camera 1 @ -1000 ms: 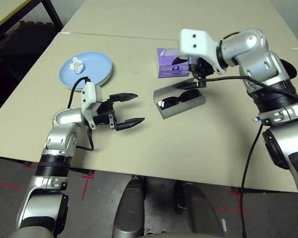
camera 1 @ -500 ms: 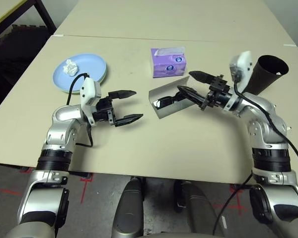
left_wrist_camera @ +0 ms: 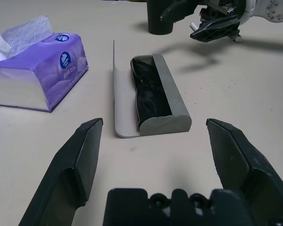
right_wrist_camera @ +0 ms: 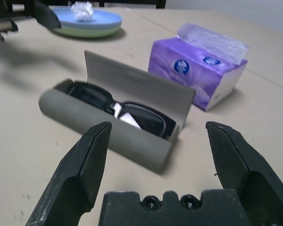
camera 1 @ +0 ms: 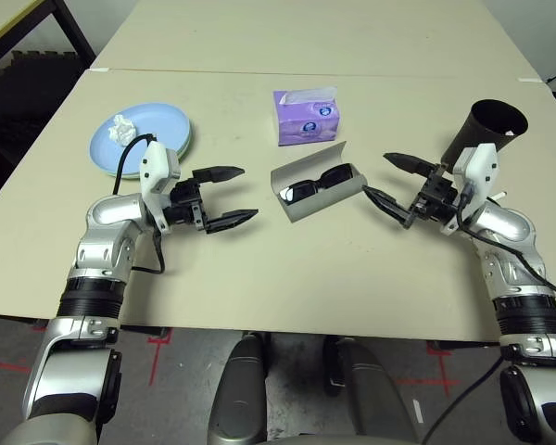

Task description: Organize and tidy the items on the table.

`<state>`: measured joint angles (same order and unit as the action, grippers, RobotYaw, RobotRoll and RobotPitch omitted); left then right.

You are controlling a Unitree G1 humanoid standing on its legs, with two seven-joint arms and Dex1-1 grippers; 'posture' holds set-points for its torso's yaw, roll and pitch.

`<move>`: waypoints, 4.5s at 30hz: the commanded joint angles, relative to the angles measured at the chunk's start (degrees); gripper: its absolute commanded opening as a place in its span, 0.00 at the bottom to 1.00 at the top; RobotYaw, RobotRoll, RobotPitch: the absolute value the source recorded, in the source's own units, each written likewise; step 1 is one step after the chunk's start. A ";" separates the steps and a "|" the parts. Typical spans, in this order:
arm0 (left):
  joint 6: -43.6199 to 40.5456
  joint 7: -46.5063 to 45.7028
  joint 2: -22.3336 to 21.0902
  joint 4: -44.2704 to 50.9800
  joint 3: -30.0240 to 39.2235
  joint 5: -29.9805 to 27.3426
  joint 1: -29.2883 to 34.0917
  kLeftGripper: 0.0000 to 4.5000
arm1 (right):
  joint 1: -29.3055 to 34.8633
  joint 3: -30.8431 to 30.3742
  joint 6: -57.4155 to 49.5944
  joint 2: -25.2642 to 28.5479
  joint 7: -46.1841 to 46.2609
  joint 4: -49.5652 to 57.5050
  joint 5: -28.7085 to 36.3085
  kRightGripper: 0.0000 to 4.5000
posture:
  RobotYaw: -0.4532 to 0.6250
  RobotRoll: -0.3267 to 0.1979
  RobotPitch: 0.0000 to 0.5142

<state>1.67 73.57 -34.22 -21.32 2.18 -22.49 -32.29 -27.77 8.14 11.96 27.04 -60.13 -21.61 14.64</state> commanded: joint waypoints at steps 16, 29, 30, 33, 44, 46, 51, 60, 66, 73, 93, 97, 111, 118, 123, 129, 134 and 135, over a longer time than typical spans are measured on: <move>4.50 0.44 0.04 -8.88 0.35 1.95 -4.18 1.00 | 6.91 0.02 -9.31 1.59 4.67 12.11 5.95 0.99 | 0.55 0.62 0.42; 10.27 2.39 3.48 -22.77 -1.29 6.63 -13.22 1.00 | 9.31 0.04 -15.42 3.83 4.81 16.79 7.70 0.99 | 0.54 0.62 0.42; 11.05 2.70 3.73 -23.55 -1.48 6.98 -13.68 1.00 | 10.00 0.26 -15.22 4.00 4.88 16.93 7.67 0.99 | 0.53 0.62 0.42; 12.24 3.57 4.31 -25.04 -1.53 7.37 -14.67 1.00 | 11.36 0.64 -14.11 4.24 4.90 16.76 7.60 0.99 | 0.53 0.62 0.42; 12.43 4.31 4.74 -29.54 -0.73 7.87 -17.55 0.91 | 11.93 0.47 -13.88 3.83 5.89 17.74 7.96 1.00 | 0.52 0.62 0.42; 11.70 4.39 4.56 -30.20 -0.58 7.78 -18.07 0.78 | 11.89 0.38 -13.92 3.73 6.04 17.97 8.01 1.00 | 0.52 0.62 0.42; 12.30 2.96 4.40 -32.27 -0.96 9.10 -19.08 0.36 | 11.58 0.23 -13.85 3.53 6.17 18.11 8.12 1.00 | 0.52 0.62 0.42; 16.60 -0.06 6.12 -39.23 -1.60 12.94 -22.02 0.01 | 12.13 0.30 -12.98 3.69 5.75 17.43 8.12 1.00 | 0.51 0.62 0.42; 17.40 -2.16 7.25 -41.79 -1.16 14.18 -23.98 0.01 | 13.03 0.19 -13.09 3.54 6.16 18.56 8.41 1.00 | 0.50 0.62 0.41; 18.30 -5.77 9.06 -42.52 -1.30 15.52 -25.30 0.01 | 13.14 0.01 -13.32 3.47 6.58 19.09 8.47 1.00 | 0.51 0.62 0.41; 12.81 1.06 12.60 -30.45 -2.02 12.64 -18.46 0.01 | 12.34 -0.80 -13.87 2.96 7.22 19.63 8.19 1.00 | 0.52 0.62 0.41; 11.41 1.21 12.87 -28.50 -2.50 12.98 -16.91 0.01 | 12.12 -0.85 -13.89 2.99 7.34 19.77 8.26 1.00 | 0.51 0.62 0.41; 8.03 3.22 13.25 -21.90 -4.73 12.38 -13.98 0.01 | 11.31 -0.91 -13.83 3.20 7.45 19.52 8.18 1.00 | 0.52 0.62 0.40; 6.31 3.47 13.35 -19.84 -4.74 11.74 -13.43 0.01 | 11.33 -1.04 -13.78 3.05 7.50 19.61 8.09 1.00 | 0.52 0.62 0.40; 5.60 3.33 13.27 -19.21 -5.00 12.01 -13.34 0.01 | 11.49 -1.16 -13.92 2.86 7.66 19.96 8.15 1.00 | 0.51 0.62 0.40; 5.65 2.06 11.49 -20.47 -8.02 16.05 -13.18 0.01 | 11.67 -1.03 -14.09 2.95 7.88 20.45 8.21 1.00 | 0.51 0.62 0.41; 5.15 1.89 10.67 -20.90 -9.12 16.62 -13.18 0.01 | 11.69 -0.97 -14.15 2.97 7.93 20.53 8.20 1.00 | 0.51 0.62 0.40; 5.13 1.83 10.67 -20.91 -9.02 16.38 -13.20 0.01 | 11.64 -0.97 -14.14 2.97 7.93 20.50 8.19 1.00 | 0.51 0.62 0.40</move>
<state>7.64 75.47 -23.00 -41.30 -5.37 -7.74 -46.59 -16.88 7.51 -1.94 30.03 -52.27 -2.15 22.62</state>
